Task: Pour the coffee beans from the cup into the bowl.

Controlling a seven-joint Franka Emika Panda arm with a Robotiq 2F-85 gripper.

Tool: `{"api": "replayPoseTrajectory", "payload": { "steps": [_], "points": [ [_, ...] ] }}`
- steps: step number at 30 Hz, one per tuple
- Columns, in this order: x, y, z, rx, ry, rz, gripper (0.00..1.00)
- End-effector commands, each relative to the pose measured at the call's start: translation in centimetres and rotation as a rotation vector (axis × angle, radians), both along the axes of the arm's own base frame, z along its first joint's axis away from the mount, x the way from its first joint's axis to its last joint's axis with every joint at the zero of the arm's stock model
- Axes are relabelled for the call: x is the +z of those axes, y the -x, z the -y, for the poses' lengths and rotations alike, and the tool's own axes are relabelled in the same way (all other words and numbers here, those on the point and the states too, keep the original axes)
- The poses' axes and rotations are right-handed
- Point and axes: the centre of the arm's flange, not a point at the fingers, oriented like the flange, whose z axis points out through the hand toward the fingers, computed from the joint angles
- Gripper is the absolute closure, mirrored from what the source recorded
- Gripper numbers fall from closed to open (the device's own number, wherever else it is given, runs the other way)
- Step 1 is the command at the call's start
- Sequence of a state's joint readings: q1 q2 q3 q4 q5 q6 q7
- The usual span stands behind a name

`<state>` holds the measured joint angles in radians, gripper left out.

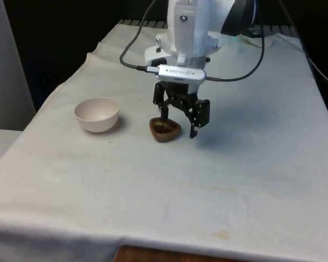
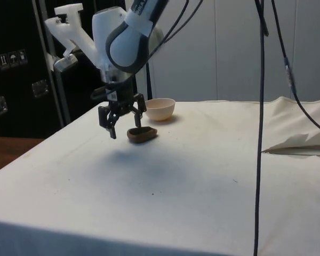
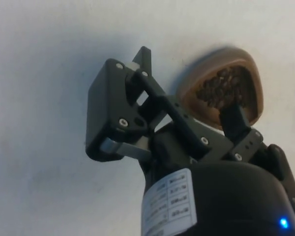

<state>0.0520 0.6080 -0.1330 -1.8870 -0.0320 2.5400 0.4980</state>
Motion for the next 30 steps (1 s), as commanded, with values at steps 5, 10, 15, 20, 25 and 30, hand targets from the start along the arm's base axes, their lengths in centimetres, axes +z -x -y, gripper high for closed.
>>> {"api": "replayPoseTrajectory", "payload": {
  "steps": [5,10,15,20,25,30],
  "points": [
    [-0.4,-0.3,0.2,-0.018,0.010,0.002,0.00],
    [-1.0,-0.8,0.4,-0.048,0.045,0.003,0.00],
    [-1.2,-0.7,0.3,-0.060,0.063,0.004,0.00],
    [-1.5,-0.7,0.2,-0.076,0.088,0.012,0.00],
    [-2.0,-0.7,0.1,-0.090,0.105,0.021,0.00],
    [-2.3,-0.7,0.1,-0.093,0.107,0.030,0.00]
  ]
}}
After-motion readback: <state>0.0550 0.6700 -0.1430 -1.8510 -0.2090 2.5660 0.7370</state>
